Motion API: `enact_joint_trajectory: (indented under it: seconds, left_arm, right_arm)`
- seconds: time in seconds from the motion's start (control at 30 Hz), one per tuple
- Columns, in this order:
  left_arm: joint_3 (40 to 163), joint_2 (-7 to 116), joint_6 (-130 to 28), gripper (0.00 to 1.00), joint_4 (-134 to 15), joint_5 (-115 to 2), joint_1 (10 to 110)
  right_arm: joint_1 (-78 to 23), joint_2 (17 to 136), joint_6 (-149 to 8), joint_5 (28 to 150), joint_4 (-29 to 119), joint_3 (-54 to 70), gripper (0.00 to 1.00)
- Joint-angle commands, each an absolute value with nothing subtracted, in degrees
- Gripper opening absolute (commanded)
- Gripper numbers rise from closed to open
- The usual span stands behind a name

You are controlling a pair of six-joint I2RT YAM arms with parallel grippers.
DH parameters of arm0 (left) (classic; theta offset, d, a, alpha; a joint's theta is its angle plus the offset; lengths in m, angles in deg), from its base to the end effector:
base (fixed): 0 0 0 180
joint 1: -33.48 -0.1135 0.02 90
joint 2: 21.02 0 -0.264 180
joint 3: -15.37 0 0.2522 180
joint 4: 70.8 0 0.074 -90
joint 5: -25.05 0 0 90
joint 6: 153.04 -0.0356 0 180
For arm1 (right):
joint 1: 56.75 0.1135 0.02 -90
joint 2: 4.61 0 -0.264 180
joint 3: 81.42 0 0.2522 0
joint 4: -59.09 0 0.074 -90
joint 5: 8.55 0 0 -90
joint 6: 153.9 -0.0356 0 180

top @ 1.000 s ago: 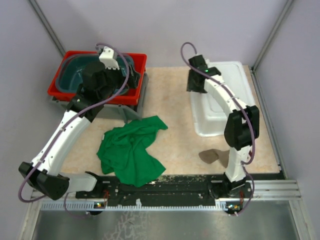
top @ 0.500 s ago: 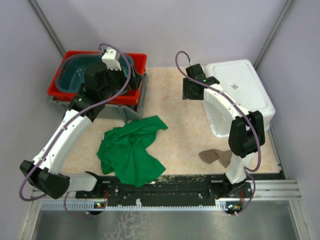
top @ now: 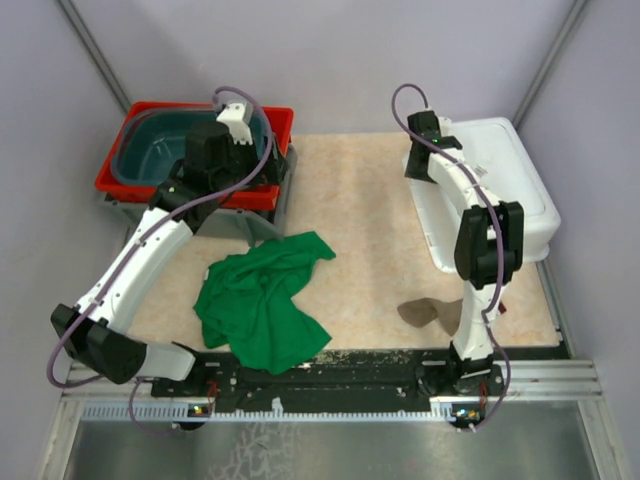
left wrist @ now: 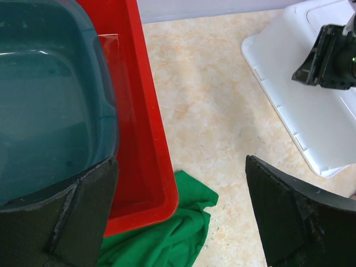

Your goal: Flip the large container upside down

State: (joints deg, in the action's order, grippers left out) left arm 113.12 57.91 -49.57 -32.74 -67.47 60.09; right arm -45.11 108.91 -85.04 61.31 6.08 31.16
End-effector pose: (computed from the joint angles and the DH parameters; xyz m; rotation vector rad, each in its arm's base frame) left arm 0.2792 -0.1381 0.4178 0.1908 1.9203 -0.4297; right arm 0.4341 0.0769 0.2646 0.3423 2.4179 -0.1915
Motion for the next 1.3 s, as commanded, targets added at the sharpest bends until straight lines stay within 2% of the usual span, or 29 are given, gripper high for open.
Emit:
enact_joint_trajectory:
  seconds: [0.0,0.17,0.23,0.43,0.6,0.83,0.97,1.07,1.27]
  left_arm:
    - [114.38,57.01,-49.5,1.0,-31.91,-67.48,59.9]
    - [112.14,55.16,-50.4,1.0,-33.91,-67.75,59.9]
    - [111.84,54.98,-50.65,1.0,-34.3,-67.82,59.86]
    - [110.85,55.13,-51.0,1.0,-36.09,-67.97,59.91]
    - [112.33,57.09,-51.17,1.0,-36.39,-68.41,59.86]
    - [119.19,62.02,-54.58,1.0,-31.5,-73.13,59.89]
    - [127.57,68.23,-56.92,0.99,-25.08,-76.01,59.43]
    - [132.62,72.5,-58.58,0.91,-21.7,-76.52,59.16]
    - [135.36,75.98,-58.27,0.78,-21.01,-71.56,55.87]
  right_arm:
    - [-45.2,111.15,-87.34,57.45,3.99,39.1,0.4]
    - [-44.21,106.36,-86.01,64.22,10.51,31.49,0.39]
    - [-44.58,105.88,-85.84,63.6,11.67,29.52,0.36]
    - [-48.1,109.96,-84.77,58.52,10.47,31.67,0.16]
    - [-48.16,112.87,-85.79,58.42,7.39,38.03,0.13]
    - [-46.62,106.12,-87.91,66.45,11.08,32.48,0.14]
    - [-43.19,98.34,-87.75,69.89,16.15,24.3,0.23]
    - [-41.92,94.26,-88.86,70.74,15.65,19.85,0.31]
    - [-41.94,86.39,-88.63,67.83,14.52,13.86,0.35]
